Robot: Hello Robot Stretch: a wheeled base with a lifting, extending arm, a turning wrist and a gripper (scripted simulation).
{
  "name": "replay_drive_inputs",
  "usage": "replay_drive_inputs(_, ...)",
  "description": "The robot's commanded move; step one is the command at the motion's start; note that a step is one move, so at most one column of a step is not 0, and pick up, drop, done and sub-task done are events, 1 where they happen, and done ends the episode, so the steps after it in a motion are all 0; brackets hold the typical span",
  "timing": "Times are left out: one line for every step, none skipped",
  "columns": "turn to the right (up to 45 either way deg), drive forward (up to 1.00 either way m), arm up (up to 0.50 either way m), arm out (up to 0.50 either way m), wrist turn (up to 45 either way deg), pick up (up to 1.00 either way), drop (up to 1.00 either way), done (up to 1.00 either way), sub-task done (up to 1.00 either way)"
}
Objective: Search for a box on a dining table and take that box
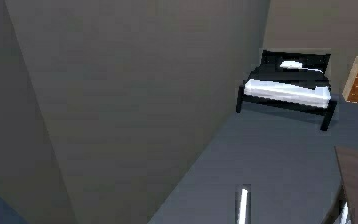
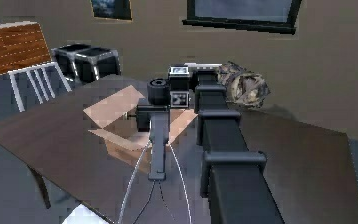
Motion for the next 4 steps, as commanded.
replay_drive_inputs(0.0, 0.0, 0.0, 0.0, 45.0, 0.0, 0.0, 0.0, 0.0)
replay_drive_inputs(0.0, 0.0, 0.0, 0.0, 45.0, 0.0, 0.0, 0.0, 0.0)
replay_drive_inputs(0.0, 0.0, 0.0, 0.0, 45.0, 0.0, 0.0, 0.0, 0.0)
replay_drive_inputs(0.0, 0.0, 0.0, 0.0, 45.0, 0.0, 0.0, 0.0, 0.0)
